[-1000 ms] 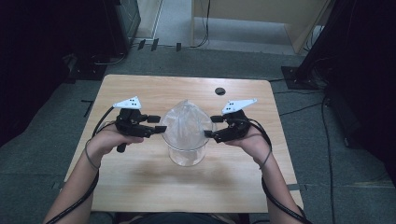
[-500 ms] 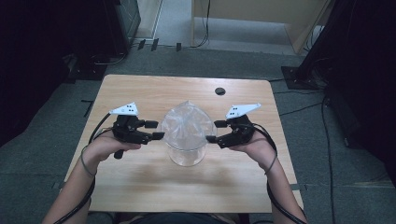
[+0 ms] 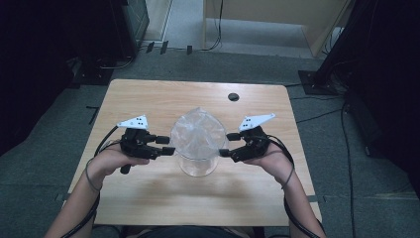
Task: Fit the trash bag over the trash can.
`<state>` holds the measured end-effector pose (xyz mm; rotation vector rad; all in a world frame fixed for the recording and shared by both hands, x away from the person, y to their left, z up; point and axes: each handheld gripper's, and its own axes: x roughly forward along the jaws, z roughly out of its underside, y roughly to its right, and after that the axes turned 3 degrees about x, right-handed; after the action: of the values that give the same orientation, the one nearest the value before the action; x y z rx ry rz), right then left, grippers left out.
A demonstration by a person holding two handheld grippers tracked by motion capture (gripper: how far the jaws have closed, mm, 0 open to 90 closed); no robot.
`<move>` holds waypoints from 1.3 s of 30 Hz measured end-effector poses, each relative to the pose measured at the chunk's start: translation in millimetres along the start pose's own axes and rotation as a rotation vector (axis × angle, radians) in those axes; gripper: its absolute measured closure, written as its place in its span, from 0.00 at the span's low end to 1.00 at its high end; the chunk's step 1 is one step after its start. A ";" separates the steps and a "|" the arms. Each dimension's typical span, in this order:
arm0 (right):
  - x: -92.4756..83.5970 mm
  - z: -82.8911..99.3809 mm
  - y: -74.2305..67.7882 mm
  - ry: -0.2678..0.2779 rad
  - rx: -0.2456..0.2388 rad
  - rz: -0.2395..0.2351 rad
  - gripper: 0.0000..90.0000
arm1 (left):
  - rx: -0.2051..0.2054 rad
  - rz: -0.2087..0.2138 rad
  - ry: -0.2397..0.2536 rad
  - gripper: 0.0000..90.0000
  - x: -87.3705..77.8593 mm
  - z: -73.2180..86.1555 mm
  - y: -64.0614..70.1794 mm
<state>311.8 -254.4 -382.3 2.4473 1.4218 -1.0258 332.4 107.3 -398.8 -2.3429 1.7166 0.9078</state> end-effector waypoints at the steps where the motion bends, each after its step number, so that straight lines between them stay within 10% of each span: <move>1: -0.2 0.4 -0.4 -0.002 0.003 -0.001 0.35 | -0.002 0.001 -0.001 0.51 0.1 0.4 0.4; 13: 3.1 6.9 -3.5 -0.005 0.029 -0.009 0.40 | -0.020 0.001 0.013 0.53 0.5 5.1 2.3; 28: 3.4 1.7 -13.4 -0.038 0.080 0.004 0.96 | 0.004 -0.006 0.030 0.97 0.1 5.9 5.2; 39: 10.9 7.6 -8.4 -0.064 0.059 0.010 1.00 | -0.005 -0.033 0.020 1.00 3.3 11.4 -1.8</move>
<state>304.7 -245.2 -393.0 2.4360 1.3778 -1.1488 330.0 109.9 -410.3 -2.3843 1.6795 0.8879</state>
